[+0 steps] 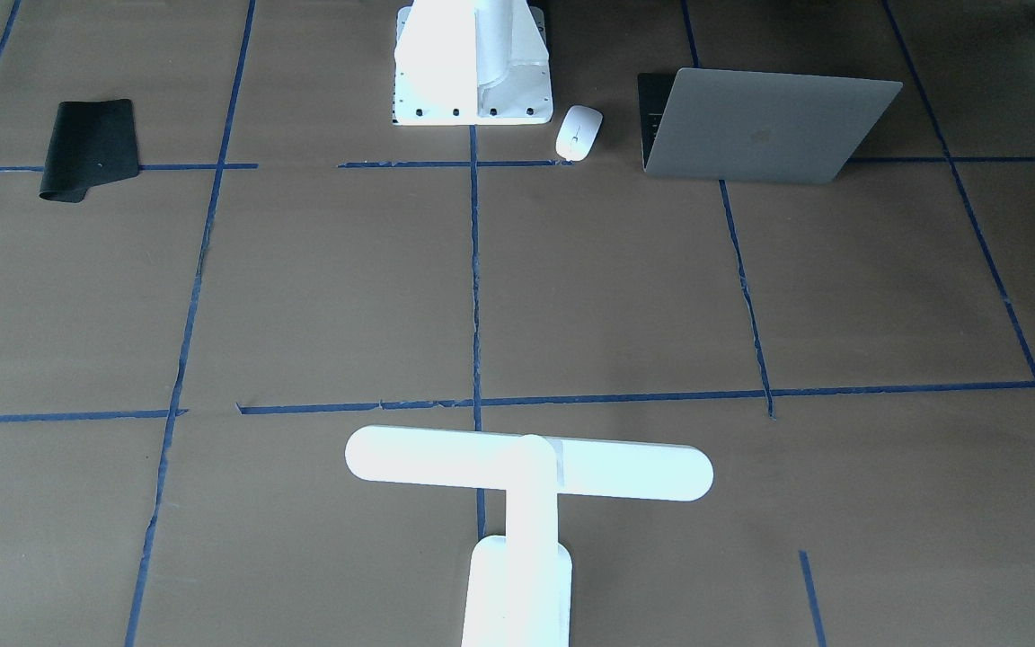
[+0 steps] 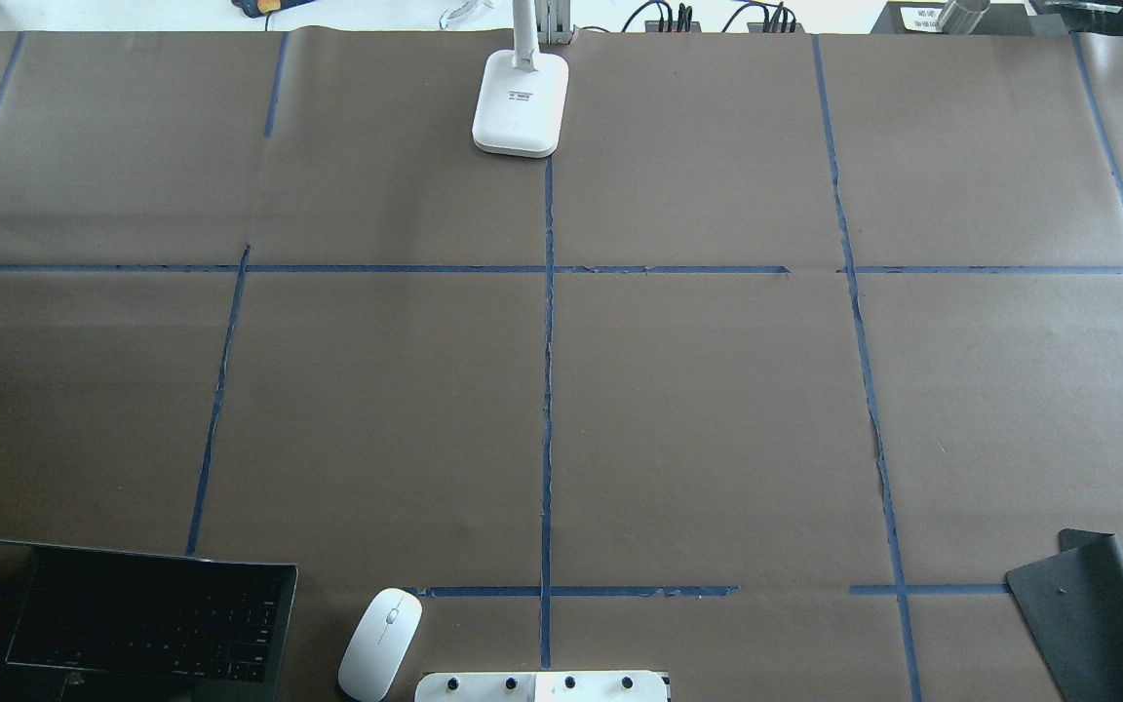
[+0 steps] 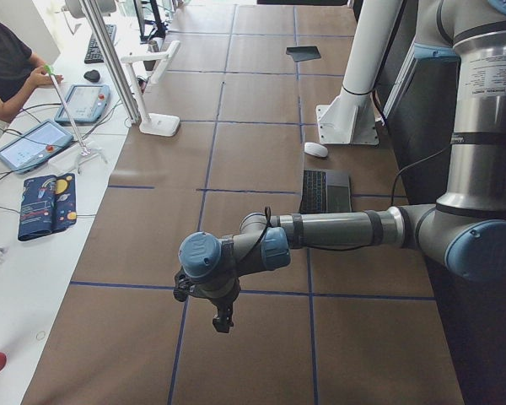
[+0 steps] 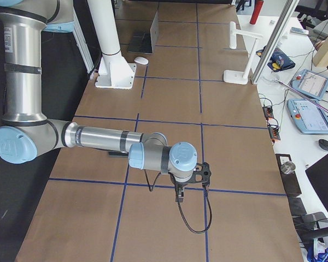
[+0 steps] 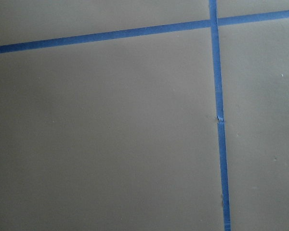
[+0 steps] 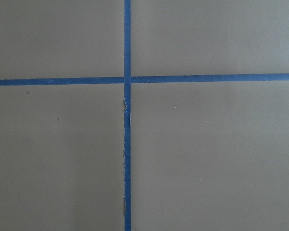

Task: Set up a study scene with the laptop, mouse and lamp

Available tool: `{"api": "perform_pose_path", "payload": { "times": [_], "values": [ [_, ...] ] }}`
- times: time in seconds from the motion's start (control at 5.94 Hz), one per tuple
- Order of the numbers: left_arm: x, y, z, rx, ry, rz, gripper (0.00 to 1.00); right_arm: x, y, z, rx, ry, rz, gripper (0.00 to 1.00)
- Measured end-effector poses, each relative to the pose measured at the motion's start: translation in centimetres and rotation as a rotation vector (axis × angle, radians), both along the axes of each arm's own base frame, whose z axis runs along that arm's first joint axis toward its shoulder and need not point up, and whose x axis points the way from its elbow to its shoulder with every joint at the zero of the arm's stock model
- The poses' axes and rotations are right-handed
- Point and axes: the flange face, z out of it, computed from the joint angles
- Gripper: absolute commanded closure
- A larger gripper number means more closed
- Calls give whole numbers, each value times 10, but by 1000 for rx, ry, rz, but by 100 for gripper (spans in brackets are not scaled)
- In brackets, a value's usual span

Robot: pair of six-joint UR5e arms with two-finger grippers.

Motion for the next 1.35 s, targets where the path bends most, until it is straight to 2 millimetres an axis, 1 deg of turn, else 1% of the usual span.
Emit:
{"api": "perform_pose_path", "payload": {
  "times": [0.5, 1.01, 1.18, 1.35],
  "values": [
    [0, -1, -1, 2, 1, 0, 0, 0, -1, -5, 12, 3, 0, 0],
    [0, -1, -3, 8, 1, 0, 0, 0, 0, -6, 12, 1, 0, 0],
    [0, -3, -6, 15, 1, 1, 0, 0, -1, -7, 14, 0, 0, 0],
    [0, -7, -18, 30, -2, -6, 0, 0, -1, -8, 16, -1, 0, 0]
  ]
}}
